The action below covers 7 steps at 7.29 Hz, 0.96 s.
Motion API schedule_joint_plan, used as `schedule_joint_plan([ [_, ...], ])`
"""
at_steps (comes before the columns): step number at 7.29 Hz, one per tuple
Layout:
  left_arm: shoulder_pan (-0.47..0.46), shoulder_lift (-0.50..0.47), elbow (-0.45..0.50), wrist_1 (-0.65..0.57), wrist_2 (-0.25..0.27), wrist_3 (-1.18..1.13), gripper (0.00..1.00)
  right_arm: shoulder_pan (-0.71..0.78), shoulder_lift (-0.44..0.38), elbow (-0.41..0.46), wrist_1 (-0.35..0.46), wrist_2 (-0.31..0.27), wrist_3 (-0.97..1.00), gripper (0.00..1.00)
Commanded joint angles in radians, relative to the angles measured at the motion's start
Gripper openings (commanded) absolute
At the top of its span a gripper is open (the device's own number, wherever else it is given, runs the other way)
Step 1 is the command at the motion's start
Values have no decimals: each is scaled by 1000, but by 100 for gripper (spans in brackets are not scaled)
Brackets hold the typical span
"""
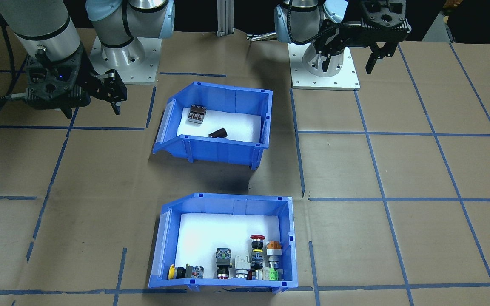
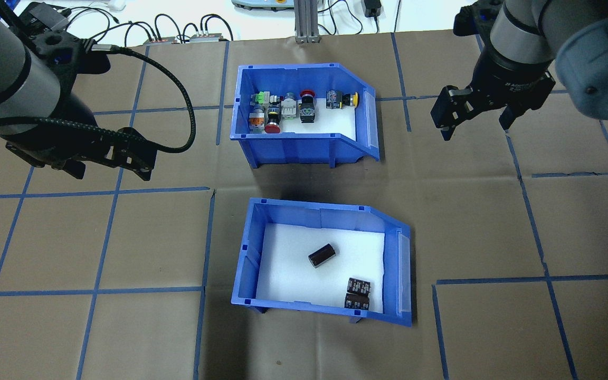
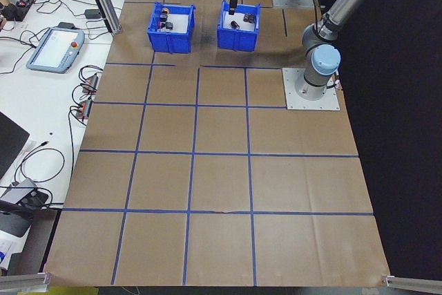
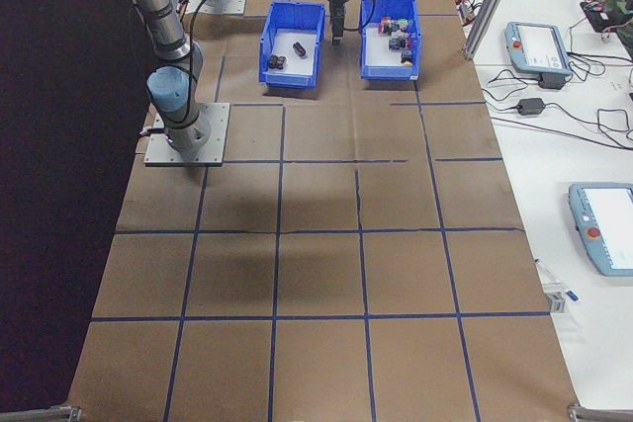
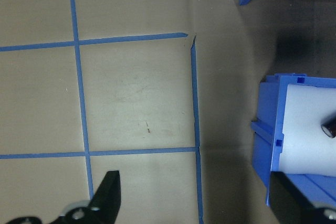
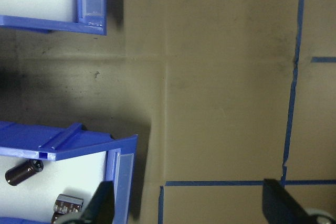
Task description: Place battery box in front
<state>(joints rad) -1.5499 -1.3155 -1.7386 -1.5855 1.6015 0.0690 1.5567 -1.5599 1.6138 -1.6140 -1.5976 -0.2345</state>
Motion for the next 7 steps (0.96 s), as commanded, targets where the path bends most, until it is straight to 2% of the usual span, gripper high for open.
schedule_joint_plan([
  [1,1,30,-89,13,-9,-141,99,31,104,-72,-21,12,-202,100],
  [3,1,109,-191,13,-11,-507,99,124,246,-222,-20,12,-338,100],
  [4,-4,119,-228,16,-11,-716,98,184,321,-297,-18,1,-432,100],
  [5,-42,125,-266,13,-15,-965,96,248,383,-360,-23,-5,-518,100],
  [6,-112,122,-303,18,-15,-1168,96,288,417,-408,-23,-5,-563,100],
  [7,-210,114,-329,79,-23,-1324,96,318,449,-437,-23,-4,-580,100],
])
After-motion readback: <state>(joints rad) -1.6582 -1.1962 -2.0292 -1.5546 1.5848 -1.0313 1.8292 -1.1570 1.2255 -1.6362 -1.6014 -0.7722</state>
